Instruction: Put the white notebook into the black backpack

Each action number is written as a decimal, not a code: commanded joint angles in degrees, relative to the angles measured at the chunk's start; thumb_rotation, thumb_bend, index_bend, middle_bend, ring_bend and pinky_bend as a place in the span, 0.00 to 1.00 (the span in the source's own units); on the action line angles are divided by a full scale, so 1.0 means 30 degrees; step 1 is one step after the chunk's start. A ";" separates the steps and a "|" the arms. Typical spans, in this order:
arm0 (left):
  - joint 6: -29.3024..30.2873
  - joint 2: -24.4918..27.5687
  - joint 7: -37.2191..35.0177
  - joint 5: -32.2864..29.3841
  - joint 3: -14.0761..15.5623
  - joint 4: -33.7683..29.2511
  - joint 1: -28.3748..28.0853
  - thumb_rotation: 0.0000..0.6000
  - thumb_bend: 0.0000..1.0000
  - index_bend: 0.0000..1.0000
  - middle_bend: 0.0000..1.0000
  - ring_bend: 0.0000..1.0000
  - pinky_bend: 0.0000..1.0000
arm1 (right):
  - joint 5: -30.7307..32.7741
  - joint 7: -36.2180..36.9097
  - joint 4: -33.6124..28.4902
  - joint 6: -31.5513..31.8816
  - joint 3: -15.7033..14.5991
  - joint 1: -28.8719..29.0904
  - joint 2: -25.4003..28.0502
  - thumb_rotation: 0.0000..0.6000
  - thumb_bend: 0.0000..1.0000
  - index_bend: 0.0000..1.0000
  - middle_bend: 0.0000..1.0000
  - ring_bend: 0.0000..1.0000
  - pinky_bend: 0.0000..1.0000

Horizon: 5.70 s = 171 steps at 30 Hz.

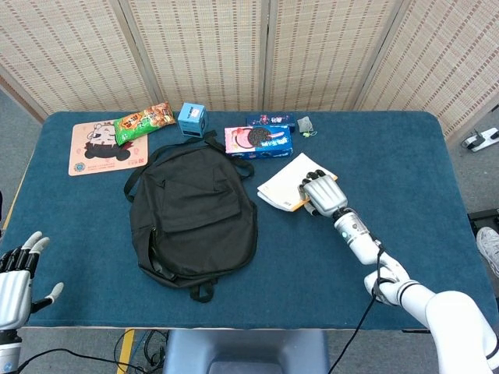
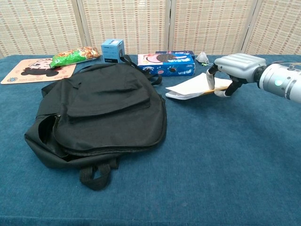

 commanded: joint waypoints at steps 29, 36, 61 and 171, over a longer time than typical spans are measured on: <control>-0.6470 0.1935 -0.2836 0.2172 -0.1390 0.0132 -0.5829 1.00 0.22 0.16 0.12 0.15 0.14 | 0.0210 -0.4031 -0.8416 0.6456 0.1480 -0.2793 0.7664 1.00 0.60 0.67 0.52 0.32 0.24; -0.9394 0.1291 -0.4990 0.3166 -0.1589 0.1111 -0.8703 1.00 0.22 0.18 0.12 0.17 0.14 | 0.0437 -0.4728 -1.0163 0.7527 0.1728 -0.3699 0.9198 1.00 0.60 0.67 0.52 0.32 0.24; -1.5322 -0.3633 -0.1723 0.1125 0.0055 0.4723 -1.3056 1.00 0.22 0.11 0.12 0.17 0.14 | 0.0237 -0.4522 -1.0961 0.8174 0.1517 -0.4911 0.9895 1.00 0.60 0.67 0.53 0.33 0.24; -1.2984 -0.6952 0.2550 -2.2337 -0.7491 0.8469 -1.8457 1.00 0.63 0.78 0.39 0.36 0.33 | -0.6755 0.3966 -0.6476 0.7143 0.1650 0.4580 -0.0661 1.00 0.58 0.70 0.55 0.36 0.25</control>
